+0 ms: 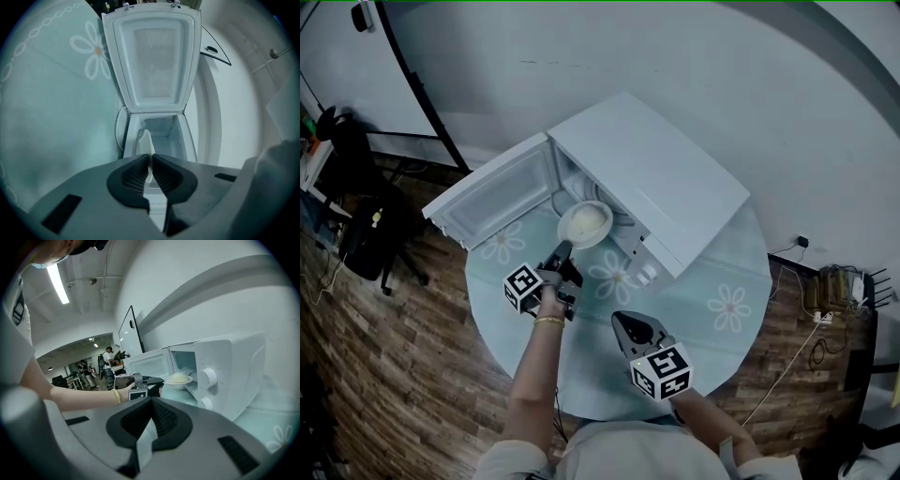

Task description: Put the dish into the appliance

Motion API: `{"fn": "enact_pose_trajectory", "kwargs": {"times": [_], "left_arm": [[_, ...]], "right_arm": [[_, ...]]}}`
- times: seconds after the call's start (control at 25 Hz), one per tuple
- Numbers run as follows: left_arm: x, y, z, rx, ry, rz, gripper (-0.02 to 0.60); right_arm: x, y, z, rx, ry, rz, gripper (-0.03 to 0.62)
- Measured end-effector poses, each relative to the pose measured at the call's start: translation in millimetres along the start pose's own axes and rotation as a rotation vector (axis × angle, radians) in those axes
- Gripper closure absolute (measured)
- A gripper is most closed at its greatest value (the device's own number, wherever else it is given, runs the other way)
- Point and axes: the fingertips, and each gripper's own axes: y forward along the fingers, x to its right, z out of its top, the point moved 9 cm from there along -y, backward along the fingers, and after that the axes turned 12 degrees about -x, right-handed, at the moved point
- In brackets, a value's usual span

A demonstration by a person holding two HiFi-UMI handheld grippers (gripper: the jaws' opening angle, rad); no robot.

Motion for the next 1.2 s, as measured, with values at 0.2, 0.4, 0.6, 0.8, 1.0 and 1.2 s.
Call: {"fn": "enact_pose_trajectory", "kwargs": {"times": [0.2, 0.4, 0.6, 0.8, 1.0, 1.2], "left_arm": [[-7, 15, 6, 0.0, 0.012, 0.017, 0.551], [-8, 29, 8, -0.001, 0.005, 0.03, 0.551], [-11, 46, 13, 0.0, -0.008, 0.048, 0.551], [-12, 64, 19, -0.013, -0.003, 0.077, 0.551], [-13, 82, 24, -0.028, 0.011, 0.102, 0.551], [-16, 97, 24, -0.05, 0.021, 0.133, 0.552]], "right_arm": [[9, 4, 0, -0.007, 0.015, 0.0, 0.589], [15, 8, -2, -0.014, 0.023, 0.004, 0.589], [22, 12, -1, -0.018, 0.031, 0.009, 0.589], [30, 16, 0, -0.02, 0.038, 0.011, 0.589], [35, 18, 0, -0.028, 0.04, 0.013, 0.589], [37, 19, 0, -0.034, 0.038, 0.013, 0.589]]}}
